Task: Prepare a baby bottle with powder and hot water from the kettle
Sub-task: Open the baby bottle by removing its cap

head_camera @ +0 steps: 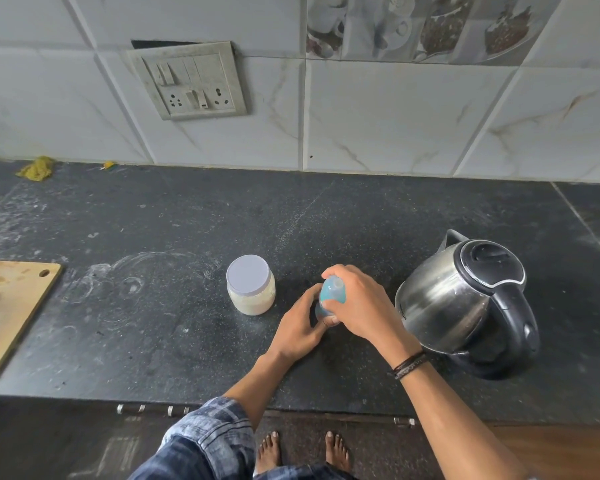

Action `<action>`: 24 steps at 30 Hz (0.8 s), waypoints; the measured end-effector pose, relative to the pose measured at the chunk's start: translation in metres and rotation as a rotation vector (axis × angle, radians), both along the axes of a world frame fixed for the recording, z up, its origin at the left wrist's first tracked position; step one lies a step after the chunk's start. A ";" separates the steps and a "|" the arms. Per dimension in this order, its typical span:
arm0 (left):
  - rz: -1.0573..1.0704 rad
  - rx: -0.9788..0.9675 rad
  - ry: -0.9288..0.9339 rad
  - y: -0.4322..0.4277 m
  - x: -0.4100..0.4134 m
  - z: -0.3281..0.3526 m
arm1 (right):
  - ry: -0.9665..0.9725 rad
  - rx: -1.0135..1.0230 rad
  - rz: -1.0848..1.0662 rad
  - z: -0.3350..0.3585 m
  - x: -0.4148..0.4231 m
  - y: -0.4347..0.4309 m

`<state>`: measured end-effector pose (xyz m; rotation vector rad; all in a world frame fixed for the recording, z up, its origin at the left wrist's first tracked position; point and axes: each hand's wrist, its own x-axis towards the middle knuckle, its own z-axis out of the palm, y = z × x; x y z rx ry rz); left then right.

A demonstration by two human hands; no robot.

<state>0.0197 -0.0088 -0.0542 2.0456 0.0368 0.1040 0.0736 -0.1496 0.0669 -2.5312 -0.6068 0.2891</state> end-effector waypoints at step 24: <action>0.009 -0.020 -0.008 0.000 0.000 0.003 | -0.062 0.056 -0.001 0.001 0.003 0.000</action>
